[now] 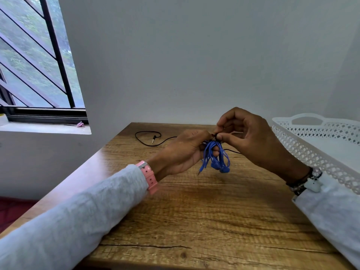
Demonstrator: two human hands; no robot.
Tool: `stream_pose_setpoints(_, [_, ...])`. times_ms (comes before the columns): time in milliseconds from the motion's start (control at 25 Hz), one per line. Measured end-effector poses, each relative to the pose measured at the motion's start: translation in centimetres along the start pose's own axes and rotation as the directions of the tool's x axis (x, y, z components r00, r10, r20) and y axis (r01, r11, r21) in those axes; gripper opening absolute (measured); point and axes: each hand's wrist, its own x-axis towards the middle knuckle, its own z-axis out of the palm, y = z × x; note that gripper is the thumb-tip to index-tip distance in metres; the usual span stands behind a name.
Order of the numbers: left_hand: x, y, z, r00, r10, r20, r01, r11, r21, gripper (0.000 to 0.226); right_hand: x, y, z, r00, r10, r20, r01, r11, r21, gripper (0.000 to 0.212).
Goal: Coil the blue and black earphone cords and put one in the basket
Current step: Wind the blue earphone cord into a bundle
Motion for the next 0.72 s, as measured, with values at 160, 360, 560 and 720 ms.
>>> stream_pose_setpoints(160, [0.04, 0.25, -0.06, 1.000, -0.010, -0.007, 0.011, 0.998, 0.069, 0.020, -0.01, 0.18, 0.27, 0.999, 0.034, -0.030, -0.033, 0.998, 0.044, 0.021])
stream_pose_setpoints(360, [-0.06, 0.11, 0.32, 0.999, -0.027, -0.029, 0.025, 0.997, -0.073, 0.020, -0.10, 0.28, 0.24, 0.999, 0.015, -0.046, -0.013, 0.999, 0.045, 0.022])
stream_pose_setpoints(560, [0.02, -0.07, 0.46, 0.999, -0.008, -0.043, 0.003, 0.994, -0.111, 0.020, -0.19, -0.02, 0.65, 0.996, 0.011, -0.091, -0.009, 1.000, 0.028, 0.028])
stream_pose_setpoints(720, [0.14, -0.25, 0.47, 0.999, 0.018, -0.042, -0.024, 0.986, -0.167, 0.018, -0.19, -0.07, 0.58, 0.995, 0.004, -0.104, 0.003, 0.998, 0.065, 0.026])
